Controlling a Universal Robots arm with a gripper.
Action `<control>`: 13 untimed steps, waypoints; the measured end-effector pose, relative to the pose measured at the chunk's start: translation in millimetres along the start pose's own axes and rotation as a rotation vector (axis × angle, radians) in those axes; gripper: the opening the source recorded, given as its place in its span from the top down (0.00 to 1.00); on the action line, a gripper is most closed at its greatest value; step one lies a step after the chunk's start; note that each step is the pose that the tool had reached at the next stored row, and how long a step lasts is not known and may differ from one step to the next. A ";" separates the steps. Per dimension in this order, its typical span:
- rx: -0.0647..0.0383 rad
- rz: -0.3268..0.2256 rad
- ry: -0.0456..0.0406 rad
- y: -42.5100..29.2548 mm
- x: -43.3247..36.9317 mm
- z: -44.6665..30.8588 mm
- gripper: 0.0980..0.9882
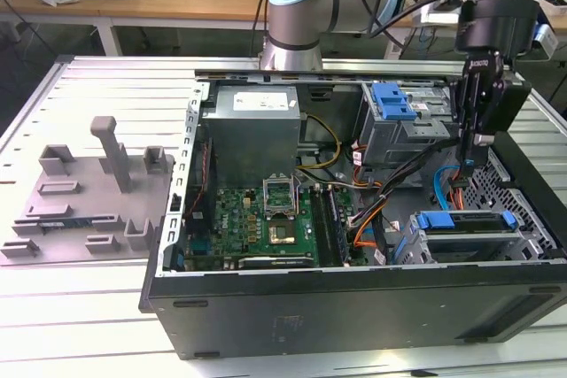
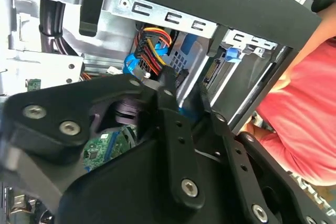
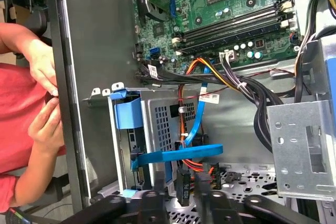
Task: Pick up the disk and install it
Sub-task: 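Insert the first disk wire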
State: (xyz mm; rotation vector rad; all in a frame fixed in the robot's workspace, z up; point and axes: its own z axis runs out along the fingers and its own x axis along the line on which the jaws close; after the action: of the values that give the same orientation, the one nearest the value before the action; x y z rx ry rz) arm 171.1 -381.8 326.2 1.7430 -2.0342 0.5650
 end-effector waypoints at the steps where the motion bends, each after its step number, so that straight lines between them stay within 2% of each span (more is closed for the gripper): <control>1: 0.001 0.000 0.0060 0.1 -0.8 -0.3 0.78; 4: 0.004 0.000 0.0239 0.5 -3.8 -2.0 0.78; 5: 0.006 0.000 0.0341 0.9 -5.8 -3.3 0.78; 6: 0.007 -0.001 0.0396 1.0 -6.7 -3.9 0.78; 8: 0.010 -0.004 0.0454 1.2 -8.5 -4.1 0.78; 13: 0.016 -0.011 0.0507 1.2 -10.5 -1.6 0.78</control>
State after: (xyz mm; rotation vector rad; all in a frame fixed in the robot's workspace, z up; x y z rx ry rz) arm 171.5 -372.1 321.7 1.7298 -1.9901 0.6174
